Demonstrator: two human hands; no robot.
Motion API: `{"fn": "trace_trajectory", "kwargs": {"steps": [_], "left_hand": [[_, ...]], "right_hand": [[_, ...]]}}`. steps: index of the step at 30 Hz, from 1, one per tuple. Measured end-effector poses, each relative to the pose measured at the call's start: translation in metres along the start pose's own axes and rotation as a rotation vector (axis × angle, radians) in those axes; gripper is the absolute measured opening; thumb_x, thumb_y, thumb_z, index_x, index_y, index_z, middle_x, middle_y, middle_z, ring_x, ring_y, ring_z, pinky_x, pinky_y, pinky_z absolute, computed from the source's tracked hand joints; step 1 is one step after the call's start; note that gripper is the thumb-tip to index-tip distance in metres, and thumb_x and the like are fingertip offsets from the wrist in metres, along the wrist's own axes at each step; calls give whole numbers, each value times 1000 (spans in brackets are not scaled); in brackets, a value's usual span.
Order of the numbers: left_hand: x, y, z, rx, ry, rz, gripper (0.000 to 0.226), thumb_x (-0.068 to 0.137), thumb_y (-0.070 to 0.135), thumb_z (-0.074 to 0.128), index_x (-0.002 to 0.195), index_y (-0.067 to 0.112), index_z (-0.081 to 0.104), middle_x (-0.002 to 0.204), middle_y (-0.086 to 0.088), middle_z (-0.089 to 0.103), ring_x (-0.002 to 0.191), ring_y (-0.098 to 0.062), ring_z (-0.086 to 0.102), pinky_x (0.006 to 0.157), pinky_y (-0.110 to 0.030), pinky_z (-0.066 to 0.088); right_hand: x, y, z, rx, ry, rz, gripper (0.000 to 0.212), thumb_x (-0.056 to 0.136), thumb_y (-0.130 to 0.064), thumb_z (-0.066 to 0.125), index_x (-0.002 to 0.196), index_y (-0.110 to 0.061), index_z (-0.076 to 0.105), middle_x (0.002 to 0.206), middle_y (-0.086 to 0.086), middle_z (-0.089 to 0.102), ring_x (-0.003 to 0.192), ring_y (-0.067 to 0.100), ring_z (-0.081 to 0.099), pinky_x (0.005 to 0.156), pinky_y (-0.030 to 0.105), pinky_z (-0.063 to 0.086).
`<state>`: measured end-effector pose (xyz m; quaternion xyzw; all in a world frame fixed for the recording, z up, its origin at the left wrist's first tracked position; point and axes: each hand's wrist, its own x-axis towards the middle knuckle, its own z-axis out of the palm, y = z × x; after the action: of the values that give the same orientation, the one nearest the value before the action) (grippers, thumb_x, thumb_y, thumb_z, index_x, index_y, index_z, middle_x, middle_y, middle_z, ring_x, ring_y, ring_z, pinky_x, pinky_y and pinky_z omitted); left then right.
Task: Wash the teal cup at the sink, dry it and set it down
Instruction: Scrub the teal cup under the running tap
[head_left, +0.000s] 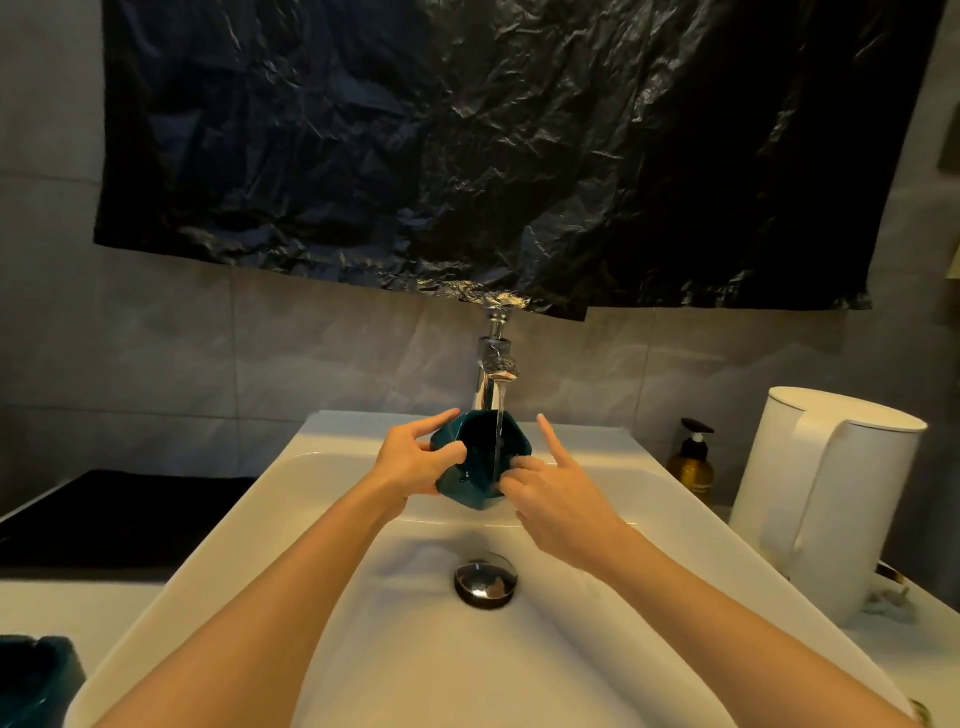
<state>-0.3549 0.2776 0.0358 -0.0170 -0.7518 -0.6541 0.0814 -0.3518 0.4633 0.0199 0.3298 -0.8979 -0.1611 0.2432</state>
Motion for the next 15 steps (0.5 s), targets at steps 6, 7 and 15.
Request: {"fn": "trace_trajectory", "kwargs": {"steps": [6,7,15], "left_hand": [[1,-4,1,44,13,33,51,84,6,65,129,28,55,122,-9,58,106,-29,58,73,-38,57],[1,-4,1,60,13,31,51,84,7,66,129,28,55,122,-8,57,108,-29,57,75,-40,56],[-1,-6,5,79,-21,28,48,83,6,65,126,27,57,118,-7,61,104,-27,59,71,-37,58]], "right_hand": [[3,-11,4,270,-34,32,44,89,-8,54,131,-22,51,130,0,59,131,23,42,119,38,8],[1,-6,4,129,-59,21,40,89,-10,55,128,-21,54,127,0,61,129,22,44,120,40,5],[-3,-3,5,163,-54,30,37,90,-8,52,124,-20,60,124,2,63,126,20,49,115,32,-13]]}}
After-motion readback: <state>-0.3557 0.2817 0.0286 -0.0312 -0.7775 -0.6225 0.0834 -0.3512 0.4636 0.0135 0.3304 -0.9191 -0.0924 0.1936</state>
